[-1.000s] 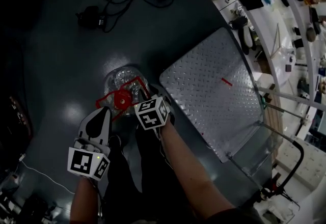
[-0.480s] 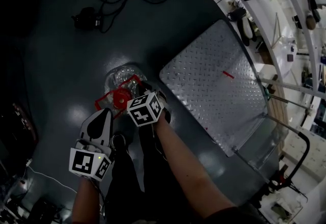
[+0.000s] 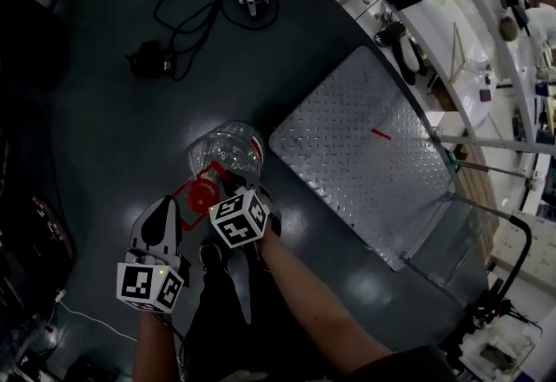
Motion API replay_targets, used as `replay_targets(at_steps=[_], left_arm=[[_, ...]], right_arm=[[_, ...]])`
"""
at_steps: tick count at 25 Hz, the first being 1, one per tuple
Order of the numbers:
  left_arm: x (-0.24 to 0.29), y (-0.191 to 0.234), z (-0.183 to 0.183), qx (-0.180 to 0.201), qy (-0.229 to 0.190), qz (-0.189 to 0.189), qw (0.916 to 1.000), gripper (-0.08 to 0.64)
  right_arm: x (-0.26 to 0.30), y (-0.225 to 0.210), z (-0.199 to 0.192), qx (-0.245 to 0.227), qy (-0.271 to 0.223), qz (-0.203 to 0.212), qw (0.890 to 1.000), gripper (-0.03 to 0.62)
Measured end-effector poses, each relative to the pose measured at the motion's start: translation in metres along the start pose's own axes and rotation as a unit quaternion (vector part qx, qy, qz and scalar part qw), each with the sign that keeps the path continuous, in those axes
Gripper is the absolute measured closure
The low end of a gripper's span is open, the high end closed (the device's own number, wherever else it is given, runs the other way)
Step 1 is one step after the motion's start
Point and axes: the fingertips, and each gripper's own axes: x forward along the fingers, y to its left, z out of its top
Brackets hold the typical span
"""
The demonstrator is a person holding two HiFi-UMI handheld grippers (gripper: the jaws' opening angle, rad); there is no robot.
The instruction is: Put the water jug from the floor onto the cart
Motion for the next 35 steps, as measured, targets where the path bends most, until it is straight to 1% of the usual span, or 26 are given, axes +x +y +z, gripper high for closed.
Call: replay_targets(at_steps=[2, 6, 10, 12, 17, 20, 22, 25, 29, 31, 35], left_arm=[[-0.01, 0.0, 0.008, 0.008, -0.008, -0.002, 0.9999, 0.551], [-0.042, -0.002, 0.029, 0.009, -0.029, -0.004, 0.9995, 0.551], [-0.089, -0.005, 0.053, 0.009, -0.056, -0.013, 0.9983, 0.551], [-0.117, -0.006, 0.062, 0.014, -0.071, -0.02, 0.9971, 0.552], [-0.181, -0.013, 0.081, 0.037, -0.103, -0.052, 0.9926, 0.551], [-0.218, -0.018, 0.084, 0.056, -0.107, -0.074, 0.99, 0.551], [-0.23, -0.022, 0.078, 0.063, -0.1, -0.091, 0.9889, 0.551], [-0.237, -0.033, 0.064, 0.064, -0.088, -0.124, 0.9863, 0.551], [-0.251, -0.059, 0.053, 0.082, -0.072, -0.153, 0.9822, 0.551], [-0.247, -0.086, 0.054, 0.094, -0.065, -0.179, 0.9771, 0.551], [-0.236, -0.154, 0.06, 0.128, -0.062, -0.227, 0.9634, 0.551]], right_arm=[[-0.012, 0.005, 0.005, 0.003, -0.006, -0.002, 1.0, 0.557], [-0.047, 0.018, 0.018, 0.022, -0.026, -0.001, 0.999, 0.555], [-0.098, 0.041, 0.038, 0.036, -0.06, -0.005, 0.998, 0.557], [-0.127, 0.058, 0.045, 0.032, -0.08, -0.01, 0.996, 0.557], [-0.21, 0.096, 0.054, 0.027, -0.132, -0.038, 0.99, 0.557], [-0.254, 0.117, 0.053, 0.024, -0.157, -0.057, 0.986, 0.557], [-0.279, 0.124, 0.047, 0.03, -0.169, -0.075, 0.982, 0.557], [-0.313, 0.123, 0.027, 0.056, -0.177, -0.111, 0.976, 0.557], [-0.351, 0.122, -0.002, 0.081, -0.185, -0.133, 0.97, 0.557], [-0.374, 0.109, -0.024, 0.101, -0.19, -0.156, 0.964, 0.557], [-0.414, 0.077, -0.072, 0.133, -0.197, -0.189, 0.953, 0.557]])
